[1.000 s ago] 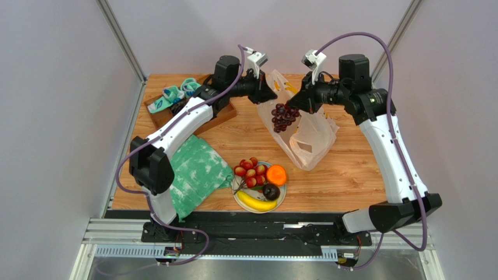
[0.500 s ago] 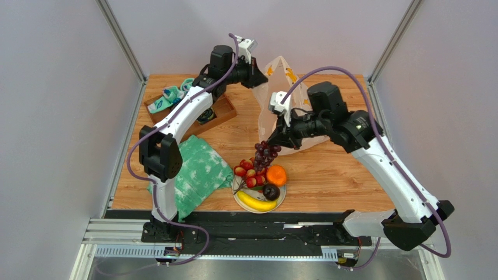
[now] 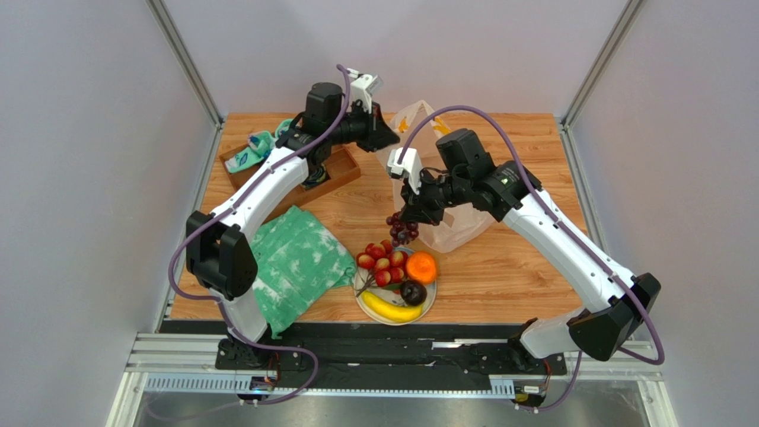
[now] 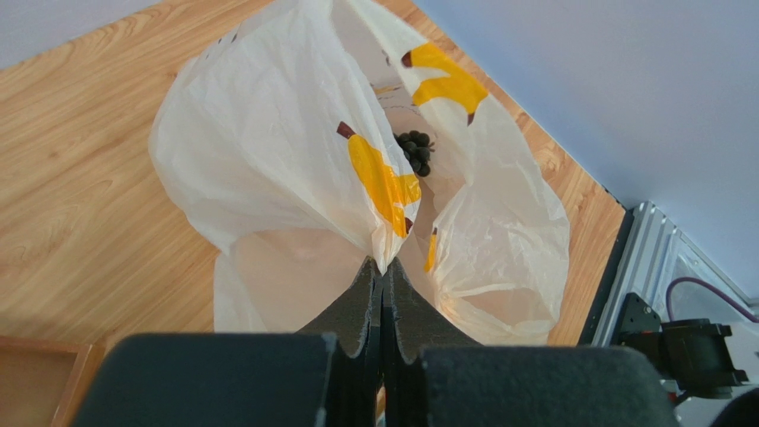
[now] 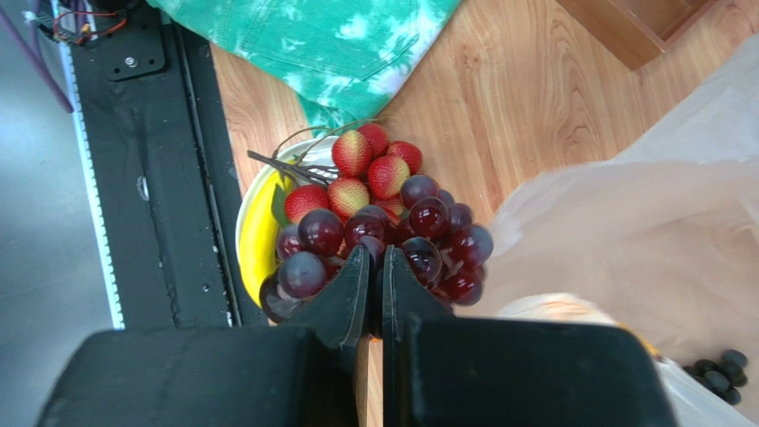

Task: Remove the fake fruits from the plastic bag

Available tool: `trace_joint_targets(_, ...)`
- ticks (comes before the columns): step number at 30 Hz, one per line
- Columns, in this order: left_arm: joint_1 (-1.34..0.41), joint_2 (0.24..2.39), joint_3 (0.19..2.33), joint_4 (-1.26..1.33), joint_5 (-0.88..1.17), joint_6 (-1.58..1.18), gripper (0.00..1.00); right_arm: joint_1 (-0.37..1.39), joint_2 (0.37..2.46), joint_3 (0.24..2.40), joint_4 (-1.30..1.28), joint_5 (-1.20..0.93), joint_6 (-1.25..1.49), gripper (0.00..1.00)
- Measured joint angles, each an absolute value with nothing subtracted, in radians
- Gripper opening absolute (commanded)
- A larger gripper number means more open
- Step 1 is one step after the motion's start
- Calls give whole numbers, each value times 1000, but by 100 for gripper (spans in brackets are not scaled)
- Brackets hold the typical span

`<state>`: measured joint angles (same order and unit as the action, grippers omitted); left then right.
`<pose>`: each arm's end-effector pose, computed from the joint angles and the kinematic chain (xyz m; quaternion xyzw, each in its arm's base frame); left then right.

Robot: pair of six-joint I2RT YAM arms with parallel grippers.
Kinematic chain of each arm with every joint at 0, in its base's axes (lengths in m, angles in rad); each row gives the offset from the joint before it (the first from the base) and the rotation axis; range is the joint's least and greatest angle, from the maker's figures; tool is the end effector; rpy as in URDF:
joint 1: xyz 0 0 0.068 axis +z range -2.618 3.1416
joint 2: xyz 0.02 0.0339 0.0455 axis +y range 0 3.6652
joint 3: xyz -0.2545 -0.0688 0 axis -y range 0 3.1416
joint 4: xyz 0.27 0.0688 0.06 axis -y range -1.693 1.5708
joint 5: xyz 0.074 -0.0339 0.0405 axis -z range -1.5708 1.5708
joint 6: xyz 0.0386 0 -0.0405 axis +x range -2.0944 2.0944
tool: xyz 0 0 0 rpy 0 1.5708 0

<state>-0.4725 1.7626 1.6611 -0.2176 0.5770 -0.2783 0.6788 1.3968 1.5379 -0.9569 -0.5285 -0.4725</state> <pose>0.3859 -0.2209 0.3623 0.2412 0.7572 -0.4204 0.4379 0.2278 0.2088 0.3834 -0.5692 0.7003 0.2781 0.3289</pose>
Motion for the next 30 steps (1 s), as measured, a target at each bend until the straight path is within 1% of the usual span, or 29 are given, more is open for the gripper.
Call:
trace_joint_targets(13, -472, 1716, 1605, -218, 583, -278, 0, 706, 1525, 1540, -926, -485, -499, 0)
trace_joint_targets(23, -472, 1707, 1601, -217, 584, -278, 0, 776, 1518, 1536, -935, -478, -532, 3)
trace_joint_targets(30, -472, 1707, 1601, -217, 597, -279, 0, 874, 1450, 1425, -945, -458, -566, 3)
